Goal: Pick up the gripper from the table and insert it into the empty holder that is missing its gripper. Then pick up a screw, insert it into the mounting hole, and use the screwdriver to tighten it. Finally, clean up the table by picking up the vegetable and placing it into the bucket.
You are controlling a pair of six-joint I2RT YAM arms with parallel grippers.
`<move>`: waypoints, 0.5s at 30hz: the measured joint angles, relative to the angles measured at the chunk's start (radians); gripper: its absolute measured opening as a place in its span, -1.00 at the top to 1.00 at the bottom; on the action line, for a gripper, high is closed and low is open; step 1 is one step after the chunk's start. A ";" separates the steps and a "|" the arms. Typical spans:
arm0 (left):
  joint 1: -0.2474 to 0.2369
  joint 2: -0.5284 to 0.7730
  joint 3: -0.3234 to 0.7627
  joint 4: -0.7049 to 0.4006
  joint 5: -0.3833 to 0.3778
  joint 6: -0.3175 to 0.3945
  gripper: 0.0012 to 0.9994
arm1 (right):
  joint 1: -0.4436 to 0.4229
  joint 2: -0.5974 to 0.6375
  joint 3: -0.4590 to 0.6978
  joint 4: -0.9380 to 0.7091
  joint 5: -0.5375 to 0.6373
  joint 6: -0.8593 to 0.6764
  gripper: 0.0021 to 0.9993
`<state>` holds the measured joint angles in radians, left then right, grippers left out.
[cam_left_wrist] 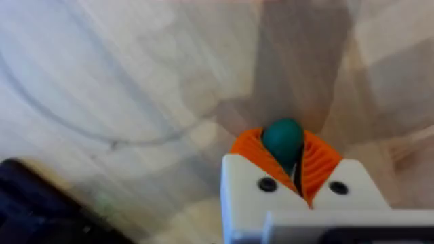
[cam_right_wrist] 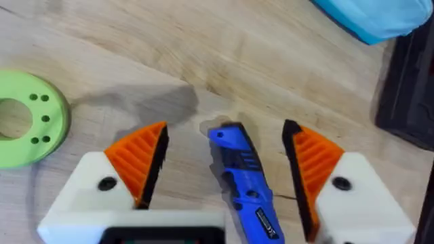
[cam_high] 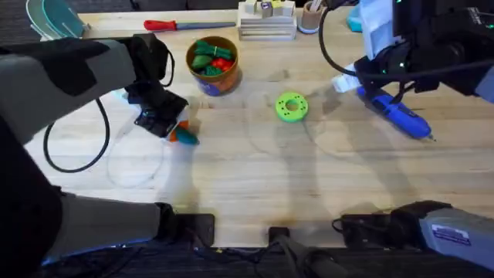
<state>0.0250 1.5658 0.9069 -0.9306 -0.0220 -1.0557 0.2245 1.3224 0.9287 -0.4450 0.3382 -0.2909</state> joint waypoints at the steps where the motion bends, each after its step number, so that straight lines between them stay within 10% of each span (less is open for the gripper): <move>1: 0.000 0.000 0.000 -0.022 0.000 0.000 0.96 | 0.000 0.000 0.000 0.000 0.000 0.000 -0.98; 15: -0.017 -0.141 0.318 -0.135 0.060 0.028 0.96 | 0.000 0.000 0.000 0.000 0.000 0.000 -0.98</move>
<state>0.0081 1.4243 1.2251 -1.0652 0.0376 -1.0281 0.2245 1.3224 0.9287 -0.4454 0.3382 -0.2910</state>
